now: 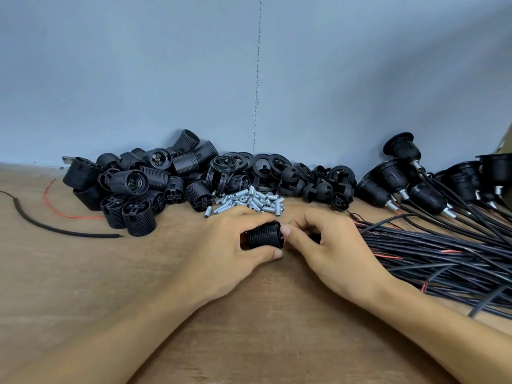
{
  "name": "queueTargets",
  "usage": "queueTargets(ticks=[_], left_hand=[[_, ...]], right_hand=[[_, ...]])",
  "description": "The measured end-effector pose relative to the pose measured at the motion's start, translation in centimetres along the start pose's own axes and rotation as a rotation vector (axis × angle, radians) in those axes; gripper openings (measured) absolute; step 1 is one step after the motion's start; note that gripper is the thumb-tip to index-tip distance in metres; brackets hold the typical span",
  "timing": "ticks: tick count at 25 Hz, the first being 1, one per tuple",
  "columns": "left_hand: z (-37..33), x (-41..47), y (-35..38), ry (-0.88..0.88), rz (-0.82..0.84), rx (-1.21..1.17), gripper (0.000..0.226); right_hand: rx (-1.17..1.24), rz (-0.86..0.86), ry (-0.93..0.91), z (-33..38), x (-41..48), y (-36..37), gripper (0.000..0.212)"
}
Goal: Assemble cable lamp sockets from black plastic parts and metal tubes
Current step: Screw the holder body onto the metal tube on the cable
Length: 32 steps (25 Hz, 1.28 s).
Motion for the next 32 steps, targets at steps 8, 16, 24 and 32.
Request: queueTargets(ticks=[8,16,24,32], left_hand=[[-0.47,-0.21,0.34,0.029,-0.05,0.022,0.04],[-0.42,-0.14,0.25,0.021,-0.073,0.036,0.042],[-0.29,-0.02,0.04,0.048,-0.097,0.113,0.033],[-0.63,-0.12,0.33,0.085,-0.07,0.147,0.031]], right_hand=[[-0.008,0.004,0.04,0.29,-0.3,0.25,0.018],[0.021,0.016,0.05,0.31,-0.3,0.47,0.019],[-0.024,0.015,-0.034,0.03,0.19,-0.1,0.016],[-0.056,0.052,0.004,0.11,0.01,0.48,0.019]])
Point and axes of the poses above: each hand's wrist, its own x-axis towards the middle knuckle, its own y-axis out of the palm, z = x × y, the point moved 3 cm from there along x, towards the middle knuckle, and after that the axes turned 13 degrees about -z, right-handed, at the moved point
